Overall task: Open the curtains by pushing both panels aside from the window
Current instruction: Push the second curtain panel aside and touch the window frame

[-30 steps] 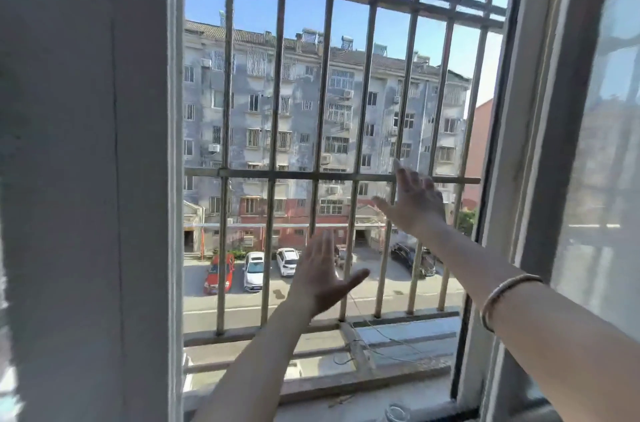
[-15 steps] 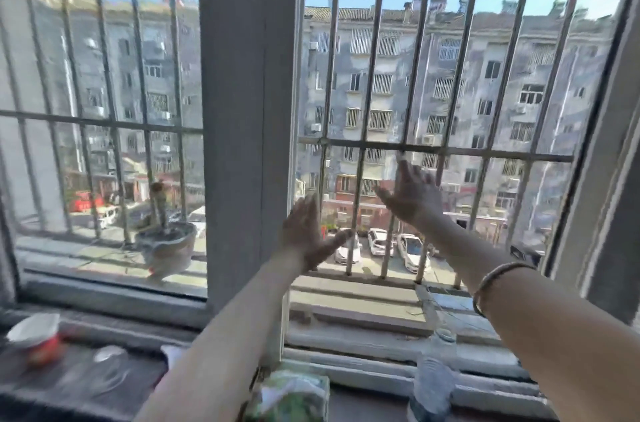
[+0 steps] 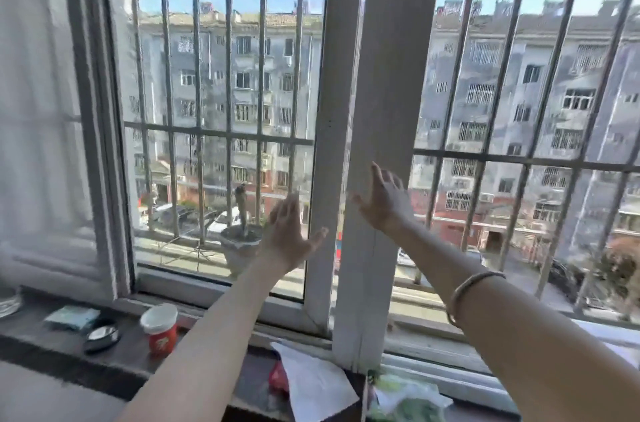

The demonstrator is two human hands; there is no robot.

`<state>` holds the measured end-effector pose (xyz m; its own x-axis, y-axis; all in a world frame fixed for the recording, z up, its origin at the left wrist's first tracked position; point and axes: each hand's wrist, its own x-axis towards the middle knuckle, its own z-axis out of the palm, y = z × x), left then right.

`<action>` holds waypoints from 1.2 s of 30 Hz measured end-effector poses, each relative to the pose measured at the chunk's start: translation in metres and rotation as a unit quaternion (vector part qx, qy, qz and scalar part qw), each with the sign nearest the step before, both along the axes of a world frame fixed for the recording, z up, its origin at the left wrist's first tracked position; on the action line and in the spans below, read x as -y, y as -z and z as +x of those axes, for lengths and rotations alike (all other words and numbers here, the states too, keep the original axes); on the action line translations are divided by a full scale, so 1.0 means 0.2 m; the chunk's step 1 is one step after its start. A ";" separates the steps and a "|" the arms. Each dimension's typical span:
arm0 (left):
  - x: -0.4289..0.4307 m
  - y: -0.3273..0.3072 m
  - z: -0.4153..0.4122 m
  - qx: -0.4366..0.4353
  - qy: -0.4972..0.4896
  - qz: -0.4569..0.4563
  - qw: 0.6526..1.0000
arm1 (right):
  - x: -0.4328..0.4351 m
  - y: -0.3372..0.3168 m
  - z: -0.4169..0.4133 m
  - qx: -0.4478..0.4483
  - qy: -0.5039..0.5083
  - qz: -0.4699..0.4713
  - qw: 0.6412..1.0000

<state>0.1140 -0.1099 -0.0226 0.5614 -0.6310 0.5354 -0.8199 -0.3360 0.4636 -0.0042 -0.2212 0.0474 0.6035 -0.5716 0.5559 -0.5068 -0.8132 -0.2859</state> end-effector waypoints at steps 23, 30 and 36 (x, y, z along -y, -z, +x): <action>0.32 0.18 0.50 0.024 0.061 -0.039 0.997 | 0.17 -0.21 0.79 0.100 0.025 0.035 0.994; 0.58 0.22 0.40 0.058 0.039 -0.046 0.996 | 0.24 -0.23 0.85 0.110 0.032 0.019 0.993; 0.63 0.23 0.40 0.116 0.003 -0.079 0.990 | 0.25 -0.20 0.86 0.108 0.054 -0.042 0.992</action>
<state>0.1938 -0.2368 -0.0679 0.4072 -0.5329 0.7418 -0.9126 -0.2688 0.3080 0.1677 -0.2711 0.0872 0.4032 -0.5722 0.7142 -0.5263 -0.7834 -0.3306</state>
